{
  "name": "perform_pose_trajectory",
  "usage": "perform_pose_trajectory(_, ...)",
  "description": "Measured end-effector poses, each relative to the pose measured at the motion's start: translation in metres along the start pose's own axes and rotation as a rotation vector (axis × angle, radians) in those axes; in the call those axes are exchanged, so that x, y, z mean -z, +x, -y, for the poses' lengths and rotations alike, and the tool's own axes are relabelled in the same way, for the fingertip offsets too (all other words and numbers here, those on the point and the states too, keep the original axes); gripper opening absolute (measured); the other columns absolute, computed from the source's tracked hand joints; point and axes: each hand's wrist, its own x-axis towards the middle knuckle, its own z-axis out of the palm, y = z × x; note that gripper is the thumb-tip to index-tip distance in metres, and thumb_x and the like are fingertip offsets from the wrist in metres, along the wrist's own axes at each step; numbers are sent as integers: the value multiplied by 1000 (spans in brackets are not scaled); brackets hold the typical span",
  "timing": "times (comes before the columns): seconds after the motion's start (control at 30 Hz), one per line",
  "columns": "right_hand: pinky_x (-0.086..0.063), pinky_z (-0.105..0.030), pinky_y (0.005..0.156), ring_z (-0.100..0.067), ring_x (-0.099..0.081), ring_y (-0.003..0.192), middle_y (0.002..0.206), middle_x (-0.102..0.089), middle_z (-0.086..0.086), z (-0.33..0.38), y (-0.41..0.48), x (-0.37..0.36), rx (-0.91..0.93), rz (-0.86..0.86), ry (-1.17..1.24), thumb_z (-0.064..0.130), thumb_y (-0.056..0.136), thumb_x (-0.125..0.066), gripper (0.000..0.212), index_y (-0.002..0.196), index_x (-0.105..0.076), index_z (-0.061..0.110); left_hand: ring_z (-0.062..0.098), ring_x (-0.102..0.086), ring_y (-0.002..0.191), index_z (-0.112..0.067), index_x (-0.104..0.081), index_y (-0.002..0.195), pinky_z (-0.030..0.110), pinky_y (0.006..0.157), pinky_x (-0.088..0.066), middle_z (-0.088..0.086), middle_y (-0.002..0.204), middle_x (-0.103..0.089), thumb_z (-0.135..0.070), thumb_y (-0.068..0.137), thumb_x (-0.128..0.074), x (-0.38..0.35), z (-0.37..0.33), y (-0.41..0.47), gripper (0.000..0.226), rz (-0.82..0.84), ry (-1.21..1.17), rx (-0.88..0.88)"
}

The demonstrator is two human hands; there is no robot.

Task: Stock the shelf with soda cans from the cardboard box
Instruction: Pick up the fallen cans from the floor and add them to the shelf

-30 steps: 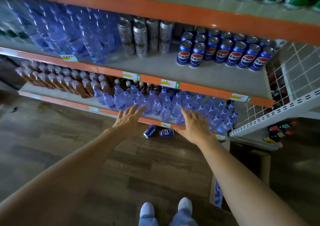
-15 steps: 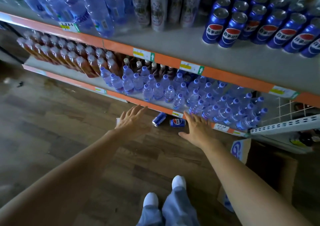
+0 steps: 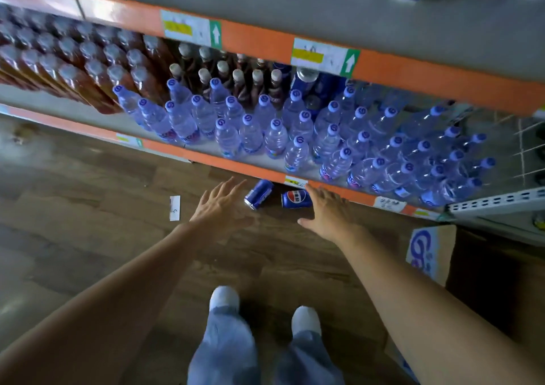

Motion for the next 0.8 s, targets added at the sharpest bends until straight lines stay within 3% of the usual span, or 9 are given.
perform_pose_trajectory(0.13, -23, -43, 115, -27, -22, 142, 156, -19, -7, -8, 36, -43, -23, -30, -2, 50, 84, -60, 90, 150, -7, 21, 21, -11, 144, -30, -10, 148, 40, 116, -11, -2, 157, -7, -51, 82, -61, -41, 23, 38, 86, 39, 15, -15)
perform_pose_trajectory(0.4, -32, -40, 109, -27, -32, 136, 153, -26, -7, -21, 106, -113, -53, -21, -21, 46, 82, -63, 89, 149, -12, 20, 20, -12, 143, -30, -11, 149, 36, 114, -13, -1, 157, -9, -50, 80, -64, -114, 71, 108, 89, 60, 53, -86)
perform_pose_trajectory(0.6, -34, -40, 108, -26, -35, 134, 149, -33, -3, -39, 174, -161, 15, 25, -9, 43, 79, -68, 87, 148, -19, 22, 19, -13, 144, -32, -11, 148, 33, 114, -13, -2, 156, -11, -51, 79, -64, -156, 97, 172, 89, 32, 61, -103)
perform_pose_trajectory(0.73, -29, -34, 109, -22, -32, 137, 152, -29, -1, -52, 219, -184, 91, -8, -81, 42, 81, -67, 84, 148, -21, 22, 16, -13, 143, -33, -11, 147, 30, 112, -14, -5, 155, -13, -54, 78, -63, -180, 115, 211, 89, 36, 85, -135)
perform_pose_trajectory(0.8, -27, -33, 110, -21, -30, 138, 153, -28, 0, -58, 236, -195, 136, -25, -111, 40, 82, -65, 81, 148, -21, 21, 16, -17, 142, -32, -14, 147, 27, 111, -16, -5, 154, -16, -65, 67, -55, -190, 121, 225, 95, 30, 62, -144)
